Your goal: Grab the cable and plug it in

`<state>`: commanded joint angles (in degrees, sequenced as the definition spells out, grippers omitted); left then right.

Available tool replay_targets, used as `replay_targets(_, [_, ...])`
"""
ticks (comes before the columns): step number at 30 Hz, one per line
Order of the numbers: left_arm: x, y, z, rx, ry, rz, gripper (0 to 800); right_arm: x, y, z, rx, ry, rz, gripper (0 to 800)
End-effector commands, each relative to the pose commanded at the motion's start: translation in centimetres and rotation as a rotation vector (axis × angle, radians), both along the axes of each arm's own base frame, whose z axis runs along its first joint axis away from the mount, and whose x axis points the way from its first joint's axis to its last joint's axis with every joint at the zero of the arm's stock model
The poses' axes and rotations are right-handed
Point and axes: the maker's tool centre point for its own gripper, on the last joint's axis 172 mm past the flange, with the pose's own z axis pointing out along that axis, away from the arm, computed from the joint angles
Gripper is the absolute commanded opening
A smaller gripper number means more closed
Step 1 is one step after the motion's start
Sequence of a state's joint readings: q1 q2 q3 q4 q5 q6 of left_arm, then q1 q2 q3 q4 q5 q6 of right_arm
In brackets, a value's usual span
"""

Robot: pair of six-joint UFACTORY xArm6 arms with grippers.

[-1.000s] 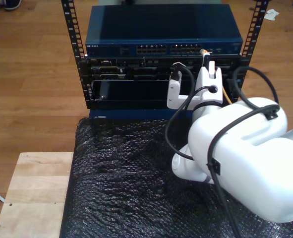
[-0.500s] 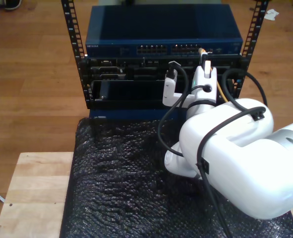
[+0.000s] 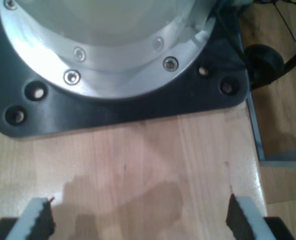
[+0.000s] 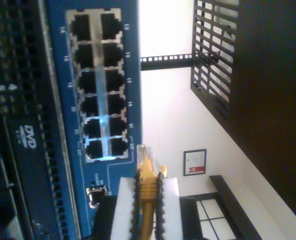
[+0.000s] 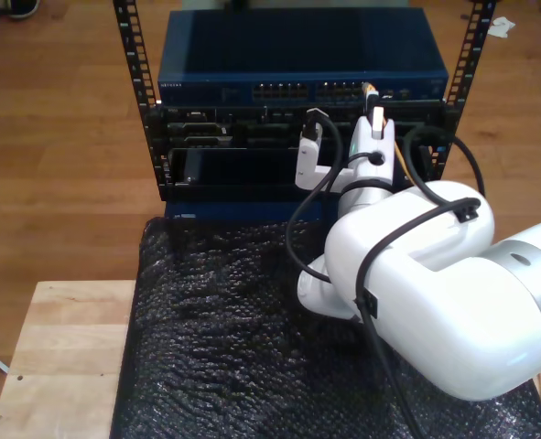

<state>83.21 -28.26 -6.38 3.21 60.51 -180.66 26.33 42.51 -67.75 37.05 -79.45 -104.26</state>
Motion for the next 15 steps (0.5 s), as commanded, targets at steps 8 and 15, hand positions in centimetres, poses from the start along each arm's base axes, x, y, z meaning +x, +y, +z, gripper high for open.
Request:
replay_targets(8, [0.00, 0.00, 0.00, 0.000, 0.000, 0.000, 800, 0.07, -0.46, -0.75, -0.013, 0.013, -0.021, 0])
replay_targets(15, [0.00, 0.00, 0.00, 0.000, 0.000, 0.000, 800, 0.20, -0.43, -0.88, -0.011, 0.013, -0.022, 0])
